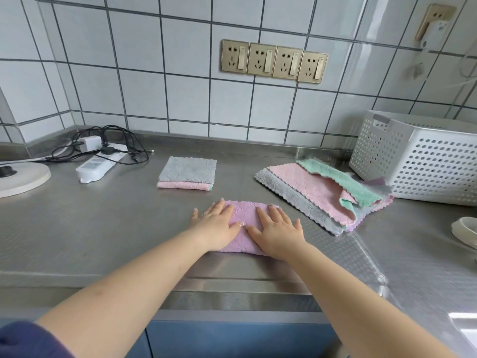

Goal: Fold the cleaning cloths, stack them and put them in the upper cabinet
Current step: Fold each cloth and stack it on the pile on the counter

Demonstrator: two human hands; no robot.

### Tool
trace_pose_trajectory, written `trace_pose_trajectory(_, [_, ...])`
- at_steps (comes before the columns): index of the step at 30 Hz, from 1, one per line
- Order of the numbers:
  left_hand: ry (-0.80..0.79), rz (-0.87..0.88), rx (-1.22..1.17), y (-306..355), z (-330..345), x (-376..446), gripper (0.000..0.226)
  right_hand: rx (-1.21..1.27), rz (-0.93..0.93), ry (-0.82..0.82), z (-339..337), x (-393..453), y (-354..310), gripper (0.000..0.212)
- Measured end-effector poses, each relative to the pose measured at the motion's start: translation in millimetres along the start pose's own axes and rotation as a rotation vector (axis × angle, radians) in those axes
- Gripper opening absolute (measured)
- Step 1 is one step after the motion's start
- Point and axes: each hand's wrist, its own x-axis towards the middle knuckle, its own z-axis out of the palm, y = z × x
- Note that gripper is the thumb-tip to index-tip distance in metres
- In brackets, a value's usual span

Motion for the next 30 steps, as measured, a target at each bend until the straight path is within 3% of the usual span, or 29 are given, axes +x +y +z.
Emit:
trace_pose_trajectory(4, [0.036, -0.073, -0.02, -6, -1, -5, 0.074, 0.005, 0.013, -0.011, 1, -1, 0, 0.071])
trace_pose_trajectory(8, [0.109, 0.041, -0.074, -6, -6, -13, 0.067, 0.0, 0.012, -0.001, 0, -3, -1, 0.071])
trace_pose_trajectory(13, [0.219, 0.073, -0.683, -2, -18, -11, 0.055, 0.002, 0.011, 0.003, 0, -3, -2, 0.07])
trace_pose_trajectory(16, [0.137, 0.018, -0.969, -6, -21, -7, 0.054, 0.003, 0.014, 0.001, 0, -4, -1, 0.07])
trace_pose_trajectory(19, [-0.001, 0.056, -0.856, -9, -20, -11, 0.05, 0.014, 0.019, 0.022, 1, -5, 0, 0.069])
trace_pose_trajectory(22, [0.08, 0.128, -0.756, -10, -19, -14, 0.048, 0.074, 0.034, 0.082, 1, -8, -1, 0.069])
trace_pose_trajectory(25, [0.167, 0.229, -0.775, -12, -24, -13, 0.048, 0.301, -0.003, 0.198, -5, -10, -3, 0.071])
trace_pose_trajectory(28, [0.235, 0.242, -0.846, -24, -36, -8, 0.048, 0.721, -0.014, 0.318, -16, 2, -4, 0.074])
trace_pose_trajectory(30, [0.265, 0.221, -0.917, -38, -44, -2, 0.047, 1.008, 0.045, 0.298, -23, 18, -8, 0.07])
